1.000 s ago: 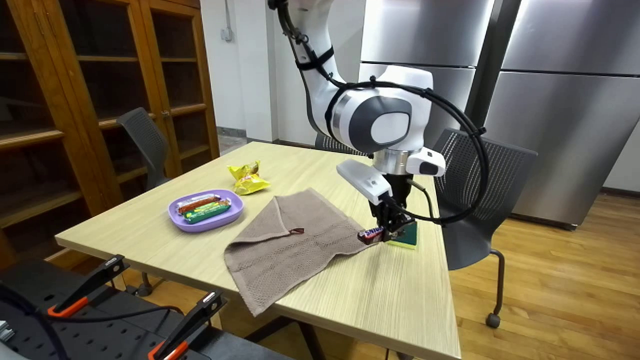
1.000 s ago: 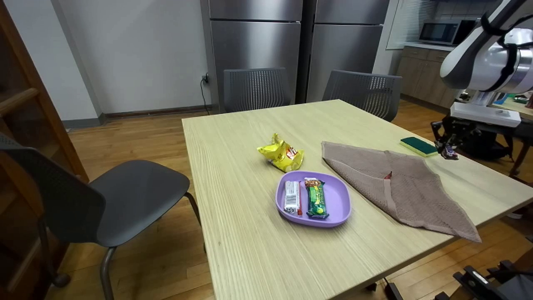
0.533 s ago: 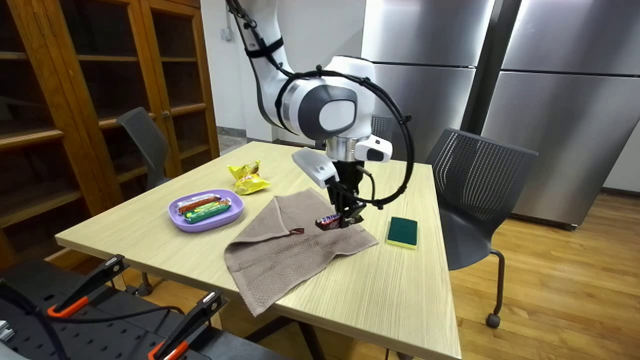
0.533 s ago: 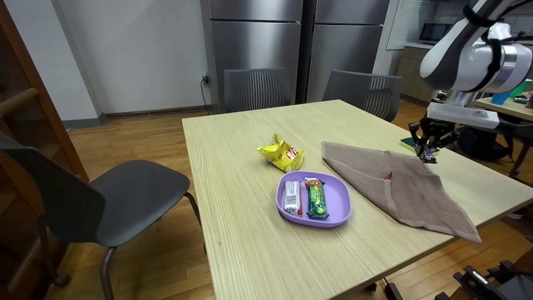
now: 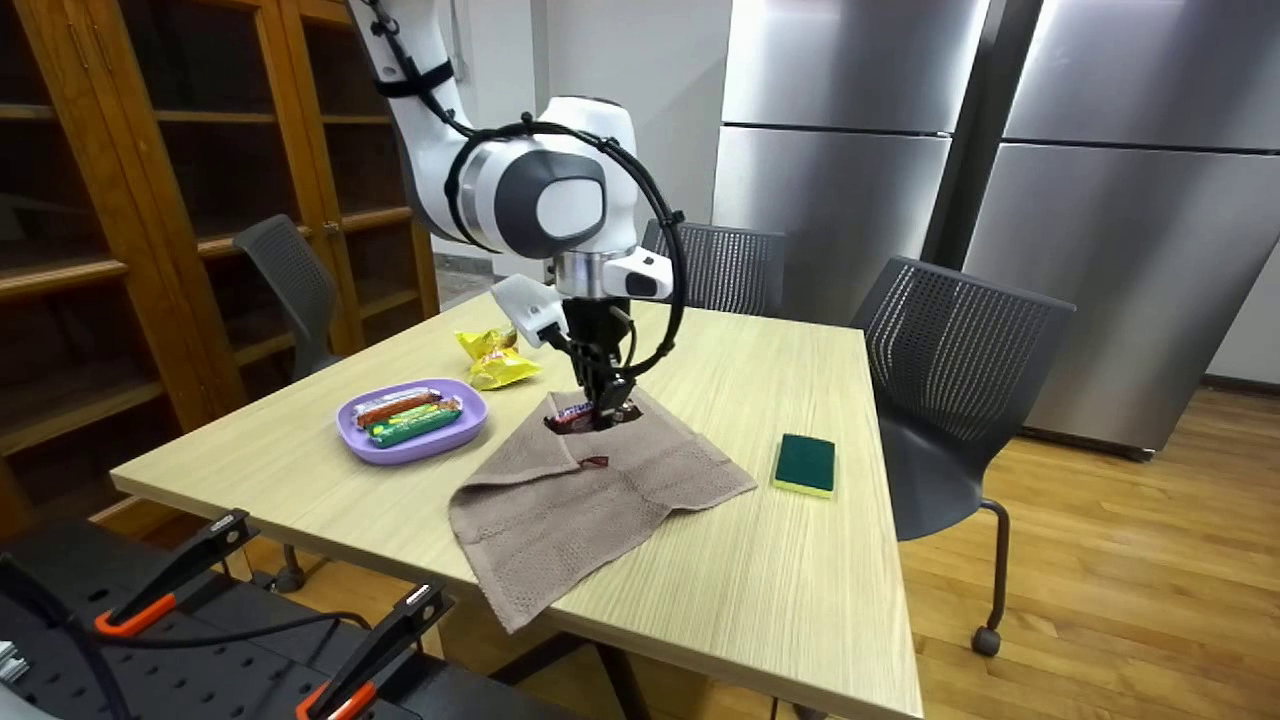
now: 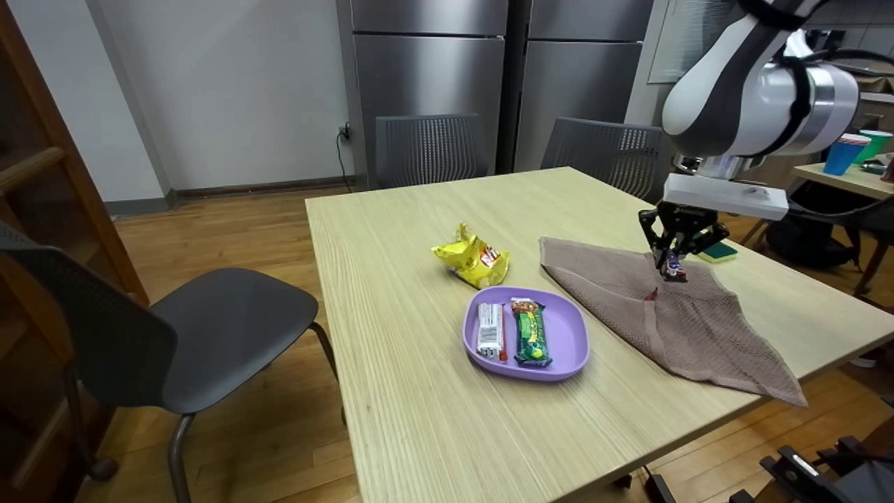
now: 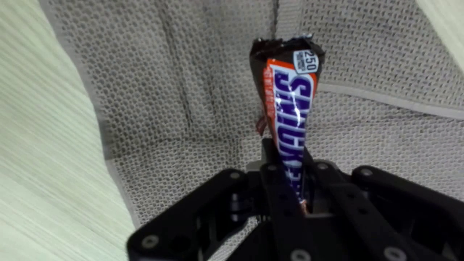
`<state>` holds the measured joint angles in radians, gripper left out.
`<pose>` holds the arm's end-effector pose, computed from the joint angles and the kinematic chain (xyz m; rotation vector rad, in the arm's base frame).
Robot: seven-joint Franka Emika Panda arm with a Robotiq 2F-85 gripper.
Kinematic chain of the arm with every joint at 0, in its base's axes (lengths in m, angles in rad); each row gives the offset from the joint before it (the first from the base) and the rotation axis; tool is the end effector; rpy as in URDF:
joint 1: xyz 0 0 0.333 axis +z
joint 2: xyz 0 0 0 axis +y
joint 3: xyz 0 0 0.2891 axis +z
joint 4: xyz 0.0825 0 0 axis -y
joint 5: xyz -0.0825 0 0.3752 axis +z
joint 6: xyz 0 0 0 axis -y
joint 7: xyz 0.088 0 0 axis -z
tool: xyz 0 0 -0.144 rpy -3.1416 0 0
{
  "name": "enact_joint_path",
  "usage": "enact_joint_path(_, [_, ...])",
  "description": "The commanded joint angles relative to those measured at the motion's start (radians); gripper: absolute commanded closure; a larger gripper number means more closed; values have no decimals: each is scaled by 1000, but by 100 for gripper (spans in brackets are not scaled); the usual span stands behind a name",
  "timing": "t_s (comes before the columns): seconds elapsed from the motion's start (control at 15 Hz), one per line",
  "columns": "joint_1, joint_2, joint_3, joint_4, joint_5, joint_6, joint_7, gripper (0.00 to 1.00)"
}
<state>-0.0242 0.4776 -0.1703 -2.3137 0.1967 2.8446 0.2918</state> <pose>0.4961 -0.1155 0.0927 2.9646 -1.0013 0.1047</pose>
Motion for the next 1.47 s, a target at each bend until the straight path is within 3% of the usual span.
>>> enact_joint_path(0.0, [112,-60,-45,-68,-52,24,110,97])
enact_joint_path(0.87, [477,-66,-146,-94,-228,4,444,97])
enact_joint_path(1.13, [522,-58,-137,-79,-284,-13,500,97])
enact_joint_path(1.4, [516,-49,-107,-67,-292,-31,498,97])
